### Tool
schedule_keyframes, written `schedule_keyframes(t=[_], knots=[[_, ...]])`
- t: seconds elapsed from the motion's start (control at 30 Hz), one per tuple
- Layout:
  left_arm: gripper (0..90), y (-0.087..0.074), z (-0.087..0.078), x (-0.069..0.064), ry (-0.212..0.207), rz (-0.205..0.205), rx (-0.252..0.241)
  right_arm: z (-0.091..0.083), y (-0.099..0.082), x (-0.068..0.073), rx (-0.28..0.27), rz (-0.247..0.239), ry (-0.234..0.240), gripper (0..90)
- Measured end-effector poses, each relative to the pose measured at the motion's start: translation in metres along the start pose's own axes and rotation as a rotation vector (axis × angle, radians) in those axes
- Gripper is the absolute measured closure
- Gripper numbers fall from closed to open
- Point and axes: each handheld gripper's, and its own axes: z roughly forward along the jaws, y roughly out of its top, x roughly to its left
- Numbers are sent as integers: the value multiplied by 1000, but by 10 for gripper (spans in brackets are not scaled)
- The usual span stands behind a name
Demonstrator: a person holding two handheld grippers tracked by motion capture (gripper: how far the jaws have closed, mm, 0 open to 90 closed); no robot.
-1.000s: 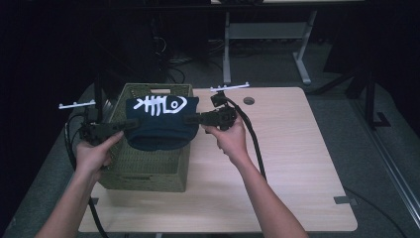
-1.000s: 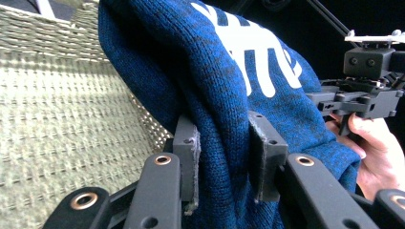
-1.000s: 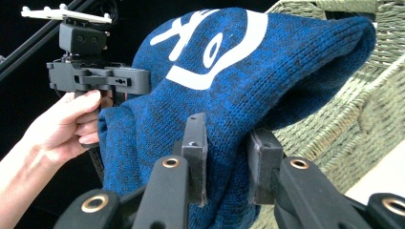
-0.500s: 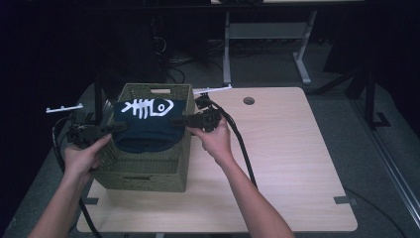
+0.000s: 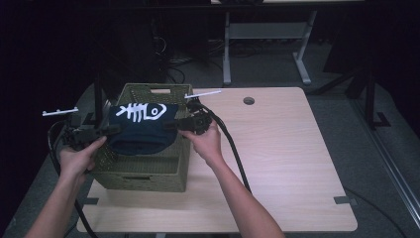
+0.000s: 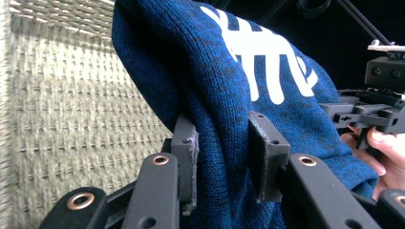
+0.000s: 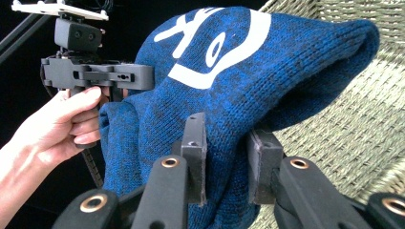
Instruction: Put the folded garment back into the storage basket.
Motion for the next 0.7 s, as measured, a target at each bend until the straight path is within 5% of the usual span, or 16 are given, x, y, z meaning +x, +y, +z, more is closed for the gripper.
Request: schedule_keyframes(t=[0.7], knots=[[654,-6,5,18,54,-15,33,25,-12,-10,43,14,-18,722]])
